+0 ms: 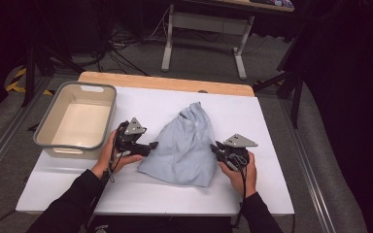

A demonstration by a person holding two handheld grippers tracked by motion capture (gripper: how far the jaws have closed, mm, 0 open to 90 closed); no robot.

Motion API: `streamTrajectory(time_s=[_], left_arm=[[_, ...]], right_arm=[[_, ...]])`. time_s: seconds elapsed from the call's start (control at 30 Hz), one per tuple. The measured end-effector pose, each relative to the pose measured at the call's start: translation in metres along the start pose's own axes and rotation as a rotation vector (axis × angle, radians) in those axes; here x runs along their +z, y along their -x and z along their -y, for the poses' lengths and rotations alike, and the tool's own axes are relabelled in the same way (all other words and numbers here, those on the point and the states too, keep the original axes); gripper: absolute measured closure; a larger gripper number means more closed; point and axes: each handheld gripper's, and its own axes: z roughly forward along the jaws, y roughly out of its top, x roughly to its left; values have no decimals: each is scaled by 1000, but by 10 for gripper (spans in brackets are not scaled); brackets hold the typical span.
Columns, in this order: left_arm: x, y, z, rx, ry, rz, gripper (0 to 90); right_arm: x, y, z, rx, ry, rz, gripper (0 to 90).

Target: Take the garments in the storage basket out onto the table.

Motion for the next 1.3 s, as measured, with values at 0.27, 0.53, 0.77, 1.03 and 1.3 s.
streamTrajectory(time_s=[0.27,0.53,0.77,1.03,1.3], left_arm=[[23,7,0,9,-61,21,265],[39,8,5,-23,-113,59,275],[43,8,6,-38,-127,113,465],[35,8,3,-6,-100,103,699],[3,13,-11,56,-9,-12,755]], right_arm=[[-6,11,11,14,-30,55,755],[1,18,19,38,-74,56,724],[7,22,21,90,-43,25,592],[13,21,21,65,-54,26,745],[3,15,7,27,23,58,799]])
